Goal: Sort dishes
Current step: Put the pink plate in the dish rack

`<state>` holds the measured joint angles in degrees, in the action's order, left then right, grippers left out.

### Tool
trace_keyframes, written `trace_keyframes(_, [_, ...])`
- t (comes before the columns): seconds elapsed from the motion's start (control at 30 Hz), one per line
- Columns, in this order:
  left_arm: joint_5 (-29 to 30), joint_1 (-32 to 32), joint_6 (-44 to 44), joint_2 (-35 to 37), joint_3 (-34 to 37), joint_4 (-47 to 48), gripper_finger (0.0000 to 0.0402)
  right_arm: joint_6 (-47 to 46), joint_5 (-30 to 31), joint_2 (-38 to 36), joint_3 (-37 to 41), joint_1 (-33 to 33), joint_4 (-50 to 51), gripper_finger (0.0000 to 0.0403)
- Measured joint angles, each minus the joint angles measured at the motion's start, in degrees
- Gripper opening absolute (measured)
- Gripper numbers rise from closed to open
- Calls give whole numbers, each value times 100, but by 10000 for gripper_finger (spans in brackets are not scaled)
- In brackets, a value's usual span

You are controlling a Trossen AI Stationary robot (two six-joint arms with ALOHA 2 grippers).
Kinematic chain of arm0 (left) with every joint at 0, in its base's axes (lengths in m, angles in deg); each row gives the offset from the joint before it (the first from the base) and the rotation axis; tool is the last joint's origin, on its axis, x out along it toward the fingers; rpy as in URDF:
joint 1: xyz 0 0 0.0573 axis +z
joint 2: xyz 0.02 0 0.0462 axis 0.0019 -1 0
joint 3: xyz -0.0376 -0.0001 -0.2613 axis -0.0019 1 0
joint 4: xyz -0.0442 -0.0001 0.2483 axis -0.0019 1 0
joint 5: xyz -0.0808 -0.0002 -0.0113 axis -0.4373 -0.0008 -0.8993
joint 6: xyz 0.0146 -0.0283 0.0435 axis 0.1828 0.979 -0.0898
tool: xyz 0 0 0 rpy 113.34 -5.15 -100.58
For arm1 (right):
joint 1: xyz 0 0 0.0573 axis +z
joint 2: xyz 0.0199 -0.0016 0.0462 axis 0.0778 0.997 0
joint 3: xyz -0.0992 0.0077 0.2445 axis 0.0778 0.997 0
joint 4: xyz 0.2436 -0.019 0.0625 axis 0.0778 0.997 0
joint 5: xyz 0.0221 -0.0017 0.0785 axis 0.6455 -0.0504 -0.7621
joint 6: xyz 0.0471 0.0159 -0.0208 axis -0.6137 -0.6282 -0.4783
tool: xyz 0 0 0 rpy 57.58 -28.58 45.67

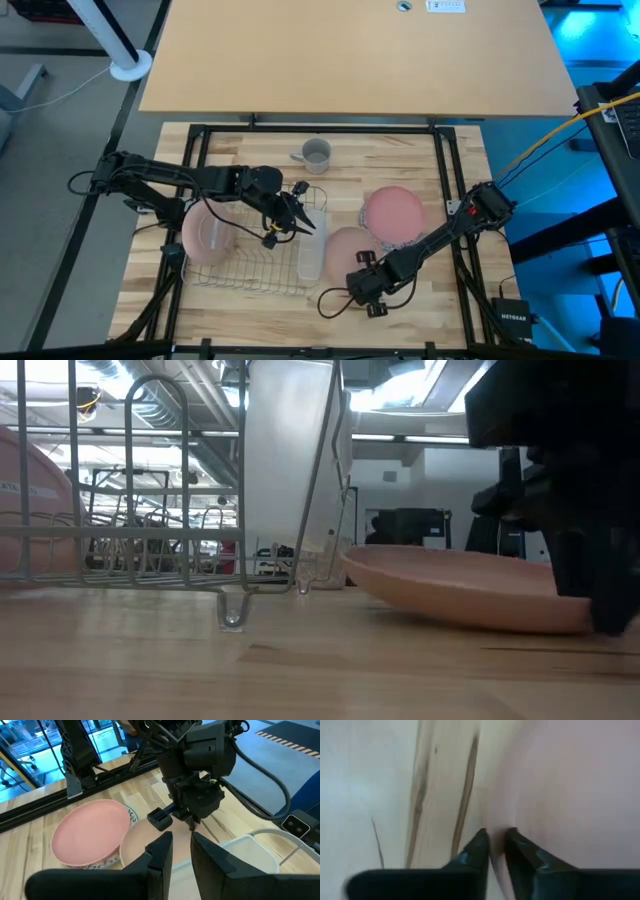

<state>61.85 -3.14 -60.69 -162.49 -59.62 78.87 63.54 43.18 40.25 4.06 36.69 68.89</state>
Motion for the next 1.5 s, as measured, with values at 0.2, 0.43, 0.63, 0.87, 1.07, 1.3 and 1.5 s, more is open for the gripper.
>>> trace_keyframes(0.2, [0, -40, -1, 0, 0, -3, 60, -2, -118, -8, -317, 4, 378, 19])
trace_keyframes(0.43, [0, -315, -229, 0, 0, -229, 60, 329, -213, 26, -1418, 4, 1673, 7])
trace_keyframes(0.63, [2, -661, -45, 0, 0, -426, 60, 360, -237, 24, -2363, 7, 2800, 7])
trace_keyframes(0.87, [7, -1077, 282, 0, 0, -447, 63, 491, -128, 15, -3475, 7, 3951, 7])
trace_keyframes(1.07, [914, -1290, 360, 0, 0, -468, 110, 517, 236, 13, -4332, 7, 4676, 7])
trace_keyframes(1.3, [1085, -1319, -54, -50, 0, -678, 173, 793, 538, -4, -5116, -4, 4912, 7])
trace_keyframes(1.5, [1065, -1233, -267, -352, -2, -1080, 184, 1122, 673, -4, -5545, -11, 4865, 8])
